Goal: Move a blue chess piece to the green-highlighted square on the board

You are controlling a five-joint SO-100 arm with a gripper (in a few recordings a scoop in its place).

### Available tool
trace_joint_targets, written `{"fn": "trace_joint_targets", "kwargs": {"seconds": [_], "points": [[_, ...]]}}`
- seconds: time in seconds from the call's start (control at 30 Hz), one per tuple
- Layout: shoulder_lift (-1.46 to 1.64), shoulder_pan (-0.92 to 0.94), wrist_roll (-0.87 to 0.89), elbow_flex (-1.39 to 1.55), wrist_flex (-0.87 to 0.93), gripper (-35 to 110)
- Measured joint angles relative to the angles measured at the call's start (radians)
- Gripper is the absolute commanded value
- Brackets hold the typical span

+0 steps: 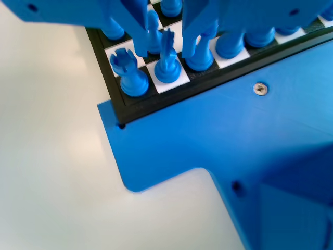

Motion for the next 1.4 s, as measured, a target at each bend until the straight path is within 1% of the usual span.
{"fn": "trace_joint_targets", "kwargs": {"seconds": [0.7, 1.17, 1.3, 1.4], "points": [[-0.026, 0.021, -0.018, 0.02, -0.049, 9], [-0.026, 0.011, -0.018, 0.023, -0.067, 6], [-0.026, 0.011, -0.018, 0.023, -0.067, 1], [-0.026, 0.011, -0.018, 0.023, -0.067, 1]]}}
